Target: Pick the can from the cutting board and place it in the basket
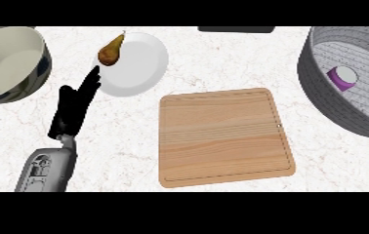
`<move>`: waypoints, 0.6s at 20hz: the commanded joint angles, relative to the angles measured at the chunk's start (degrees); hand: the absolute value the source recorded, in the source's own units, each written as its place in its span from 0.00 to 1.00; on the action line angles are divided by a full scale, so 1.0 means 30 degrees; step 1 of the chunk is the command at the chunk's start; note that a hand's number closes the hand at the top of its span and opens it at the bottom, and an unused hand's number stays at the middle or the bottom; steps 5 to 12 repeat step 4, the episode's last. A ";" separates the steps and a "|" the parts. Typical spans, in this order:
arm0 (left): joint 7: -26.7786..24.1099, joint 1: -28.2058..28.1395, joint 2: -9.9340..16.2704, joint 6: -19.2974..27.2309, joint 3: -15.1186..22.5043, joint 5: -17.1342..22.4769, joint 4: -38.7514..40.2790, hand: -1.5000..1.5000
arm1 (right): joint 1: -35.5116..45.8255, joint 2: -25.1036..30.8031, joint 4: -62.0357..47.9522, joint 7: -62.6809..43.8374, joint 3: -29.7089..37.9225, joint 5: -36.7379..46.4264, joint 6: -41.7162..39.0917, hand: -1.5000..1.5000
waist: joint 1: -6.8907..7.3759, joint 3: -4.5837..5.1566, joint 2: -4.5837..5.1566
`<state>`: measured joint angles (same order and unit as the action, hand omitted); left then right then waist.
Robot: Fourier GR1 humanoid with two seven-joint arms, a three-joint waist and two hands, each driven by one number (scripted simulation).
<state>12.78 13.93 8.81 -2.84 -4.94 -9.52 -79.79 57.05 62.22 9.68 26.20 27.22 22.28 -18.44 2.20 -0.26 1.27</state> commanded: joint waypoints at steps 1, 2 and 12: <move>-0.0139 0.0437 0.0033 0.0048 -0.0214 0.0136 0.0182 0.50 | -0.1183 0.1625 -0.0914 0.0638 0.0853 -0.0626 -0.0923 0.00 | -0.0008 -0.0071 0.0159; 0.0520 0.0819 -0.0336 0.0310 0.0292 -0.0294 0.0245 0.50 | -0.1014 0.1793 -0.0818 0.0288 0.0516 -0.0311 -0.1363 0.00 | 0.0051 -0.0067 0.0158; 0.0407 0.0530 -0.0018 -0.0008 -0.0087 0.0148 -0.0167 0.50 | -0.2105 0.2378 -0.1258 0.1359 0.1170 -0.0891 -0.1810 0.00 | -0.0035 -0.0108 0.0117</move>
